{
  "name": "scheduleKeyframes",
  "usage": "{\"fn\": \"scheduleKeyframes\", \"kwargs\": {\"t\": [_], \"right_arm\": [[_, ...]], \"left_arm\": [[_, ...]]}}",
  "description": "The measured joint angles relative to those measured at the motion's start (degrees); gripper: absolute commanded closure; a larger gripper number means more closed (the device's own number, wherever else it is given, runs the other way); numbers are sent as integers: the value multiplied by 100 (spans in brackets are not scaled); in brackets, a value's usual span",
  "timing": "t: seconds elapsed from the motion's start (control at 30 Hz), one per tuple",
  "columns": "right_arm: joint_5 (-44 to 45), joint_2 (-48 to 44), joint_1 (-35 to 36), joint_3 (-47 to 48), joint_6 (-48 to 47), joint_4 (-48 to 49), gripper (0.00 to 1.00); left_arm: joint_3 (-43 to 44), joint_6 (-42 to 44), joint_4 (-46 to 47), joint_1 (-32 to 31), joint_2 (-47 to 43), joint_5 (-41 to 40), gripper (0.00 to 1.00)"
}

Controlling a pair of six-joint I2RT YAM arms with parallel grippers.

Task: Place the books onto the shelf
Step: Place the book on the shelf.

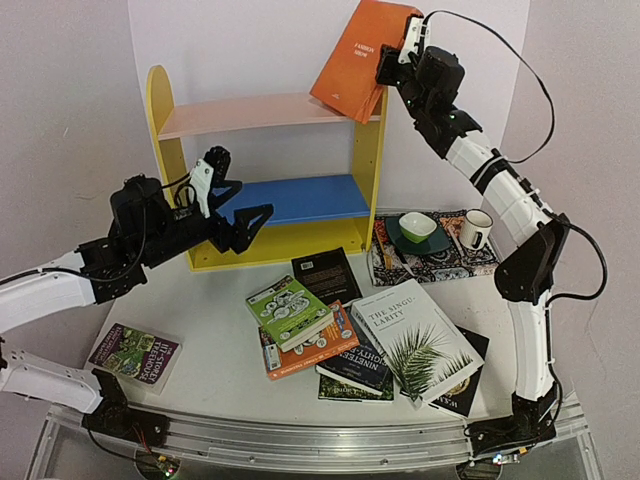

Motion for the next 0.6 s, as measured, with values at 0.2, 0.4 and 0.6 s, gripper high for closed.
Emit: {"fn": "scheduleKeyframes", "kwargs": {"t": [0.2, 0.4, 0.6], "right_arm": [[-151, -4, 28, 15, -160, 129, 68], [-240, 0, 46, 208, -732, 63, 69], [-330, 271, 129, 535, -1416, 166, 64]], "left_arm": [[1064, -933, -114, 739, 715, 236, 19], [1941, -1281, -107, 876, 1305, 498, 20], [2022, -1292, -131, 872, 1523, 555, 20]]}}
